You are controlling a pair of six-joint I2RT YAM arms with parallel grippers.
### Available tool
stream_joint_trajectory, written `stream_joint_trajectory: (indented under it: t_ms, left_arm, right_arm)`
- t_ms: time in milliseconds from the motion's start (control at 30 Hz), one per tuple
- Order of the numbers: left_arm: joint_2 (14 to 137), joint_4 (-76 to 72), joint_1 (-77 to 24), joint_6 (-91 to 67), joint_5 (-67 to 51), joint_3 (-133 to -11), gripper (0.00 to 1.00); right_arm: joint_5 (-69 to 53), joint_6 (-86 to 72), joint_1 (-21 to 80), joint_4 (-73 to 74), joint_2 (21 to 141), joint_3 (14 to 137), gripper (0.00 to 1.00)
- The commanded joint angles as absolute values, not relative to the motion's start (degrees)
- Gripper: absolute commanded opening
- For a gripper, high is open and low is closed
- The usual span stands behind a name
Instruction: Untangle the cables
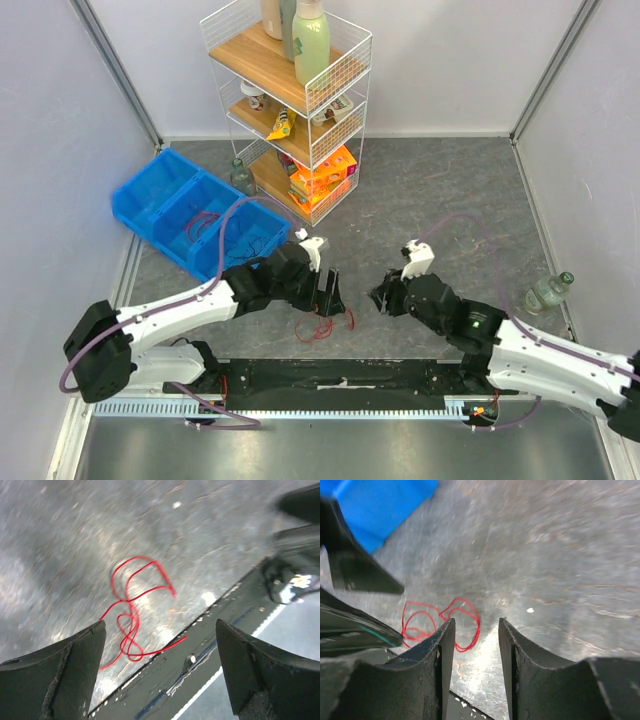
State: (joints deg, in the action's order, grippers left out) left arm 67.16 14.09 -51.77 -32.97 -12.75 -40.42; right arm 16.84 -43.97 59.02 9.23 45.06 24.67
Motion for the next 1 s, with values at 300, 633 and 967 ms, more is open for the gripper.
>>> stream_joint_trajectory:
  t_ms: [300, 633, 967]
  left_arm:
    - [72.15, 31.03, -60.82, -79.79, 1.68, -44.56, 0.99]
    - [86.29, 35.24, -61.17, -83.32, 0.97, -55.45, 0.99]
    - [96.15, 34.19, -61.26, -84.02, -2.11, -59.68, 0.97]
  right_arm:
    - [36.74, -48.16, 58.89, 28.73, 24.08, 30.76, 0.47]
    - [35.25, -49.13, 59.06, 29.71, 22.77, 29.44, 0.46]
    - [35.95, -49.66, 58.98, 31.99, 19.78, 29.18, 0.46]
